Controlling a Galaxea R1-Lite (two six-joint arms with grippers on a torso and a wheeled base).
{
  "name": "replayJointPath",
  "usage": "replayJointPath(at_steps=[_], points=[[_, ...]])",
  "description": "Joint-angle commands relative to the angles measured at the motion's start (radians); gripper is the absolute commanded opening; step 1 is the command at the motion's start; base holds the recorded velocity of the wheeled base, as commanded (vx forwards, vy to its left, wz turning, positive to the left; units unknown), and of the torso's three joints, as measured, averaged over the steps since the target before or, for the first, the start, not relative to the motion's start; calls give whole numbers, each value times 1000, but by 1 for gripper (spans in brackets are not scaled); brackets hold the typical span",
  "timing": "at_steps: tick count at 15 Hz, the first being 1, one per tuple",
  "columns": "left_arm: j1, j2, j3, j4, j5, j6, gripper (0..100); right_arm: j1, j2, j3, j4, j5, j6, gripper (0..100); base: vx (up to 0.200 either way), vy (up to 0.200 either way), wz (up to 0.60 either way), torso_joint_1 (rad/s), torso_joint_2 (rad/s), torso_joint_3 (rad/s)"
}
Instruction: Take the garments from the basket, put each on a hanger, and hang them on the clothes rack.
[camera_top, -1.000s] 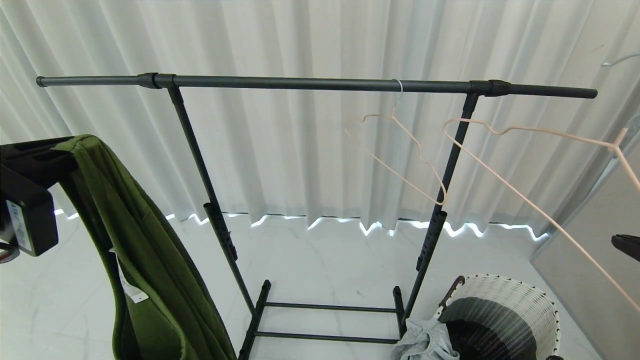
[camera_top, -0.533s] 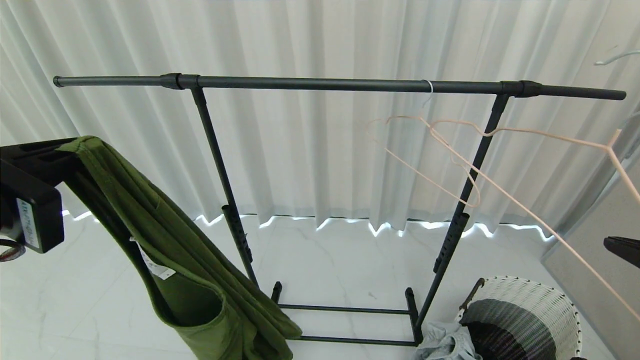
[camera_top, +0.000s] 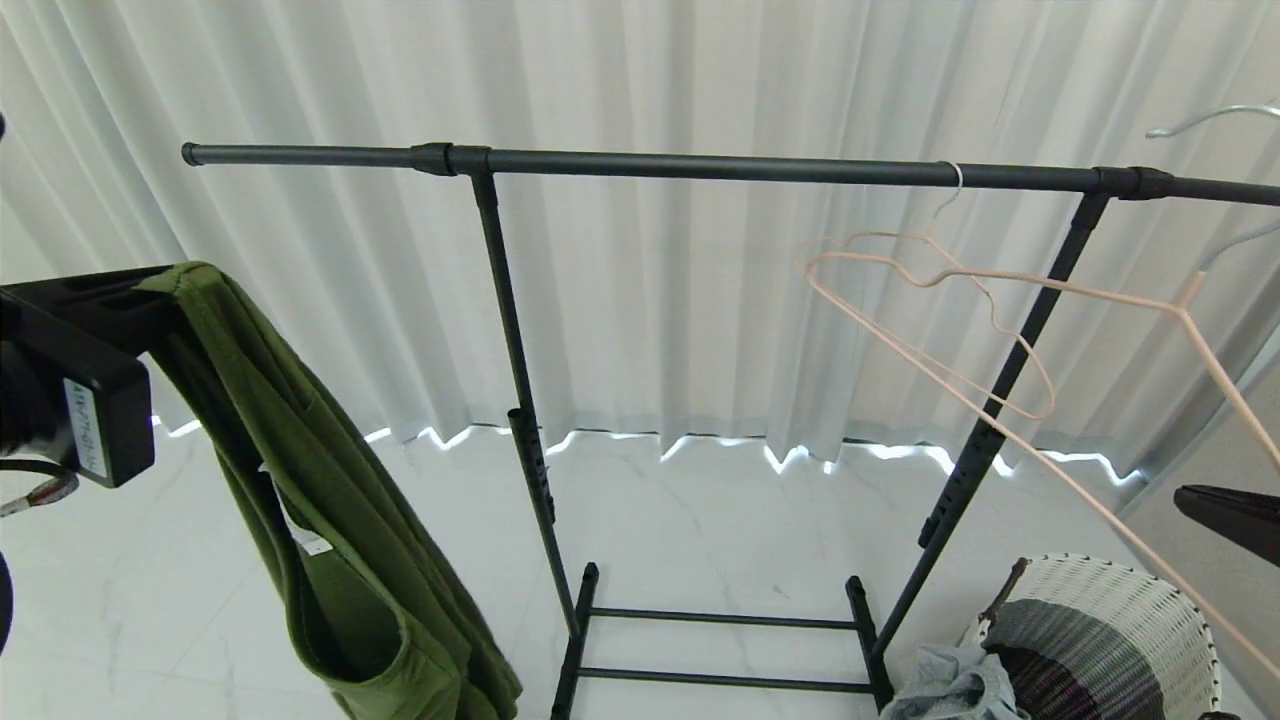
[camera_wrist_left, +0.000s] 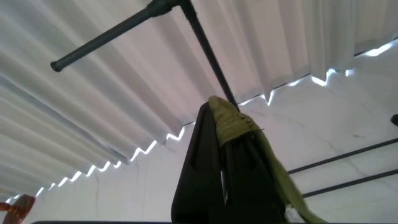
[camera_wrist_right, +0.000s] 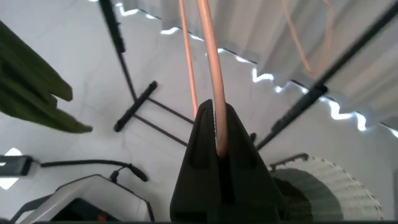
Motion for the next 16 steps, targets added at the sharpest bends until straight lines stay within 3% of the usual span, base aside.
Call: replayJointPath(at_steps=[1, 4, 7, 9, 14, 16], points=[[-2, 18, 4, -2, 0, 1, 0, 67, 14, -12, 2, -2, 0, 0, 0, 0, 0, 0, 0, 0], [-2, 71, -4, -5, 0, -10, 0, 269, 91, -95, 25, -2, 11, 0, 0, 0, 0, 0, 0, 0], [0, 155, -12, -34, 3, -33, 0, 392, 131, -101, 34, -3, 21, 0, 0, 0, 0, 0, 0, 0], [-5, 224, -44, -43, 27, -106, 0, 479, 129, -100, 81, -5, 23, 0, 0, 0, 0, 0, 0, 0], [-14, 345, -98, -45, 121, -335, 0, 582, 131, -101, 97, -5, 69, 0, 0, 0, 0, 0, 0, 0], [-80, 376, -156, -45, 136, -444, 0, 616, 132, -100, 95, -5, 112, 0, 0, 0, 0, 0, 0, 0]])
